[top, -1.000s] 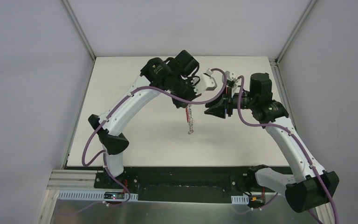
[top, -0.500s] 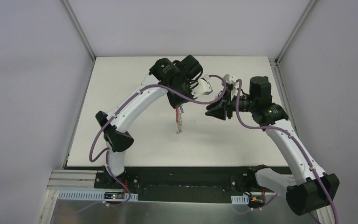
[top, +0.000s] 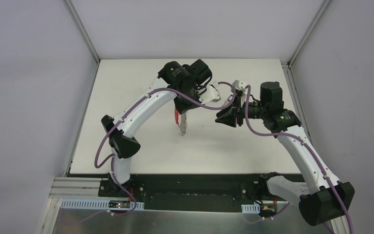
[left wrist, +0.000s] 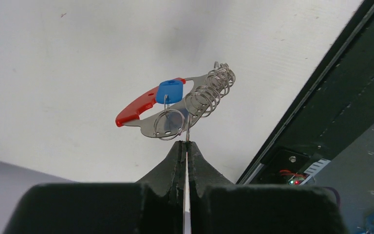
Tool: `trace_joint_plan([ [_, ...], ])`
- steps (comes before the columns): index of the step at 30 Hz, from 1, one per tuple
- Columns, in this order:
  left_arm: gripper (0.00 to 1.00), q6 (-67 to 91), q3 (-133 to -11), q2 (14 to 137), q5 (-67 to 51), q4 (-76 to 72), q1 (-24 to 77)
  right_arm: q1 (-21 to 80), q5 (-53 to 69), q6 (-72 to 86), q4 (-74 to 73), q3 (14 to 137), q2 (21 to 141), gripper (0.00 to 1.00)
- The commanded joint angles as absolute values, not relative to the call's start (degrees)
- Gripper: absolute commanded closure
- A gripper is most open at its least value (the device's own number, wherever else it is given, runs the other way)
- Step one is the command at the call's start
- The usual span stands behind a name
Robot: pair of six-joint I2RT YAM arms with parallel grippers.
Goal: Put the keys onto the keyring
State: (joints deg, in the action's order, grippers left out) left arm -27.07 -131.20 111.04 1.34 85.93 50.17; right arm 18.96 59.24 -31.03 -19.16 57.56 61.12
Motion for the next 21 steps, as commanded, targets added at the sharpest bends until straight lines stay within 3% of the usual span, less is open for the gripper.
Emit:
trace_joint_plan([
  [1, 1.0, -28.46, -129.34, 106.0, -10.48, 81.96, 50.3, 18.94, 62.95, -31.95, -18.38, 56.71, 59.27, 0.67],
  [8, 1.0, -26.26, -126.47, 101.79, -27.46, 75.92, 50.03, 18.85, 68.58, -26.3, -13.23, 56.84, 59.48, 0.66],
  [17, 1.0, -22.63, -125.64, 102.04, -33.35, 72.78, 50.01, 18.95, 69.61, -24.31, -4.4, 55.54, 60.59, 0.64],
  [21, 1.0, -21.54, -125.81, 102.54, -34.17, 72.08, 50.0, 18.96, 73.66, -10.9, 1.9, 54.54, 61.47, 0.6],
])
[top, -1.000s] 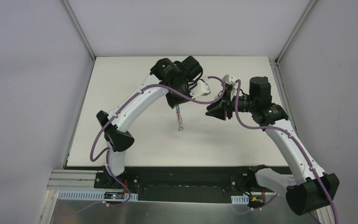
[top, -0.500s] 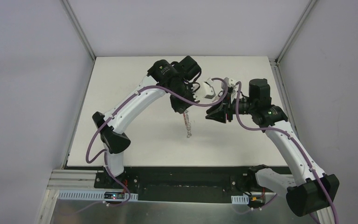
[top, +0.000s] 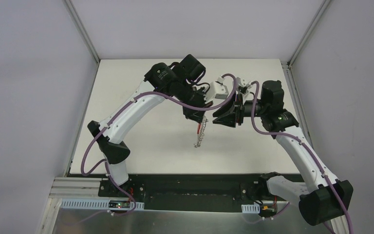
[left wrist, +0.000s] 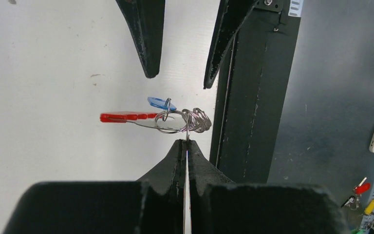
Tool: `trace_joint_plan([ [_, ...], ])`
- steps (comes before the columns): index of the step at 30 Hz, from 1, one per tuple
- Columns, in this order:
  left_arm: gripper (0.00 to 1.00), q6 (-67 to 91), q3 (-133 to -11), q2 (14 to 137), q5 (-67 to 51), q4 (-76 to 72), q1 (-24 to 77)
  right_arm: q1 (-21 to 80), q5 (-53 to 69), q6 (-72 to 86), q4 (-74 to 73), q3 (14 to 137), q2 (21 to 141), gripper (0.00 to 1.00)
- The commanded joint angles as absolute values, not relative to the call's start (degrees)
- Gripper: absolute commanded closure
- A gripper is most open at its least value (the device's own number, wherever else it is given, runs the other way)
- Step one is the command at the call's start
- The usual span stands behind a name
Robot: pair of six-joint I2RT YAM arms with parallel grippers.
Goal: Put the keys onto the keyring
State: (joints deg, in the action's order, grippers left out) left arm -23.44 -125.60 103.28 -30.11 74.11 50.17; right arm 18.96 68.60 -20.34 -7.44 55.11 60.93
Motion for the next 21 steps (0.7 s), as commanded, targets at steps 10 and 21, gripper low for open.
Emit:
trace_joint_plan([
  [10, 1.0, -19.87, -126.19, 104.12, -33.29, 71.51, 49.96, 20.16, 74.18, -0.71, 14.66, 51.07, 63.6, 0.6],
  [21, 1.0, -19.49, -126.64, 104.67, -32.52, 71.53, 50.0, 21.31, 74.08, -0.19, 15.43, 51.38, 64.76, 0.69],
])
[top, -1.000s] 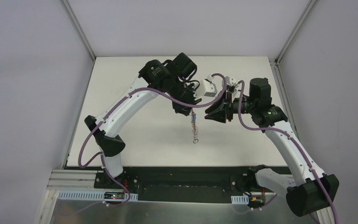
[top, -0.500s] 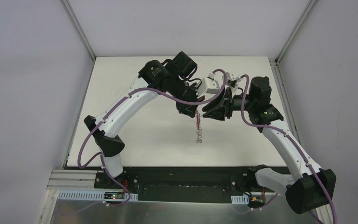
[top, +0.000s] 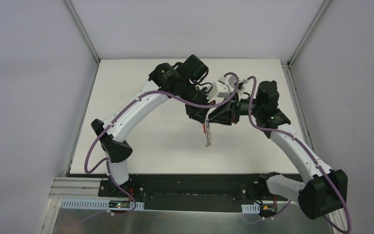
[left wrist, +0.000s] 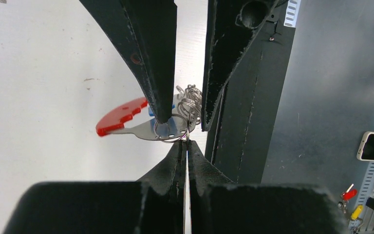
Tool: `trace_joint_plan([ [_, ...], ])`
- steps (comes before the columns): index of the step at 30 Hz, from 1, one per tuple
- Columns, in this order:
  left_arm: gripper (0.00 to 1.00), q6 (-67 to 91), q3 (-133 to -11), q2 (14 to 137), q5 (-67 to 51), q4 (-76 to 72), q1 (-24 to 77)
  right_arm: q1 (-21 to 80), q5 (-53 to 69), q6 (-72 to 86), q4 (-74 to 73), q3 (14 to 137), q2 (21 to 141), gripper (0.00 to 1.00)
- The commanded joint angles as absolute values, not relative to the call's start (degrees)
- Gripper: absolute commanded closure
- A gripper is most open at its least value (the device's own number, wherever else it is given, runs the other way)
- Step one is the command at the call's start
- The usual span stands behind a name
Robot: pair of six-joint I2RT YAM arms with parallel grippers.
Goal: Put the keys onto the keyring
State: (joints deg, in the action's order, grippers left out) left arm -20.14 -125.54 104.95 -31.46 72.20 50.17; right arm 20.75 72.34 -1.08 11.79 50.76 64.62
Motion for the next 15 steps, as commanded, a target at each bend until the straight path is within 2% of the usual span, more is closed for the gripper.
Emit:
trace_joint_plan([
  [1, 1.0, -19.49, -126.69, 104.72, -32.32, 71.49, 50.01, 21.45, 74.09, -0.18, 15.46, 51.33, 64.85, 0.69],
  [11, 1.0, -19.11, -128.17, 105.72, -31.89, 71.83, 49.99, 22.18, 74.33, -0.25, 15.58, 50.73, 65.39, 0.8],
  [15, 1.0, -19.16, -128.27, 105.82, -31.81, 71.79, 49.92, 22.3, 74.71, -0.27, 15.47, 50.78, 65.48, 0.93],
])
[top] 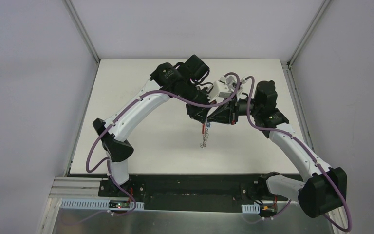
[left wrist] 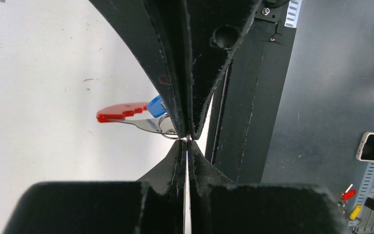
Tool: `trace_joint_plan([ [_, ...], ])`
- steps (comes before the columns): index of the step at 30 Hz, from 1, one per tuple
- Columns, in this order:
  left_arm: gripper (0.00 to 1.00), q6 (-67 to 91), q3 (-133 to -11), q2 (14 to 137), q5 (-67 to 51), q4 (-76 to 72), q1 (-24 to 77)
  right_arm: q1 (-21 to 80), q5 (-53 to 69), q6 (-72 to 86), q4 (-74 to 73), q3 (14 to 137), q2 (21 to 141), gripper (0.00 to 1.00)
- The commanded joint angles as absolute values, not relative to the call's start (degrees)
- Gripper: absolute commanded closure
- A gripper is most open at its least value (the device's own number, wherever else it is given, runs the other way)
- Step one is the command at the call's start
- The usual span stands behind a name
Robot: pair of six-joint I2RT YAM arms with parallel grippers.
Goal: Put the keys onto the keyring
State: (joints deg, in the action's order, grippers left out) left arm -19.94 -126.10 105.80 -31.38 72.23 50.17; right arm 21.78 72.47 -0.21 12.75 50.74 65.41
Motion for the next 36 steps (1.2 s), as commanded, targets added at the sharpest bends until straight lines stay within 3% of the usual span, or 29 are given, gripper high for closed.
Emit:
trace_joint_plan([
  [1, 1.0, -19.18, -128.24, 105.82, -31.82, 71.8, 49.79, 22.27, 74.89, -0.2, 15.55, 50.94, 65.48, 0.99],
  [11, 1.0, -20.91, -124.39, 101.82, -40.12, 68.66, 45.46, 21.38, 74.74, 1.79, 15.36, 54.35, 66.19, 1.0],
  [17, 0.8, -20.7, -107.97, 91.04, -51.78, 51.55, 39.6, 20.97, 73.88, 4.49, 15.87, 56.98, 67.36, 1.0],
  [23, 0.66, -11.28, -92.83, 84.32, -59.32, 29.39, 35.04, 20.58, 73.24, 9.9, 21.39, 56.95, 67.76, 1.0],
  [36, 0.6, -0.18, -85.4, 85.36, -63.79, 11.04, 35.07, 19.99, 72.99, 23.73, 37.0, 54.07, 69.0, 1.0],
])
